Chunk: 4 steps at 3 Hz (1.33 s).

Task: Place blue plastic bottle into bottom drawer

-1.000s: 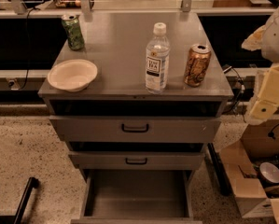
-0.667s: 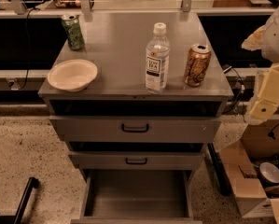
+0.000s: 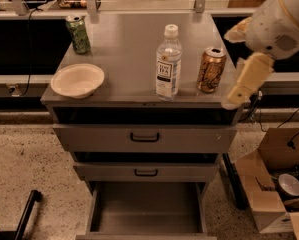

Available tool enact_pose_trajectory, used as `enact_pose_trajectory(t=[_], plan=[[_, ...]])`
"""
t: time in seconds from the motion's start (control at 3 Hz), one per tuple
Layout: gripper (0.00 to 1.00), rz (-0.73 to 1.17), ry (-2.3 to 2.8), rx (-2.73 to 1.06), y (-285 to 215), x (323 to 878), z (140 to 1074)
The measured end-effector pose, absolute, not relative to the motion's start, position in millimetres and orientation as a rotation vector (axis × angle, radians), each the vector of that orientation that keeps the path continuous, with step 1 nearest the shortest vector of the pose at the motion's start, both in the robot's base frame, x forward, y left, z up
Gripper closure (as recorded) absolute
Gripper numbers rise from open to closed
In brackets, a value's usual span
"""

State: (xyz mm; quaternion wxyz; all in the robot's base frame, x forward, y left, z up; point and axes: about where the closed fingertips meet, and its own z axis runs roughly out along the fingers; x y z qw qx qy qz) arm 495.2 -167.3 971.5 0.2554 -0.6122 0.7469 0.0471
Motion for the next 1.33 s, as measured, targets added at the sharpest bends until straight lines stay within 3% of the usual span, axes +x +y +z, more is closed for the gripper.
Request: enact_pose_trajectory(t=[0.67, 1.33], plan=[[0.0, 0.386, 1.759, -1.528, -103.9, 553.9, 994.8], [0.0, 0.478, 1.681, -1.356, -85.9, 588.0, 990.9]])
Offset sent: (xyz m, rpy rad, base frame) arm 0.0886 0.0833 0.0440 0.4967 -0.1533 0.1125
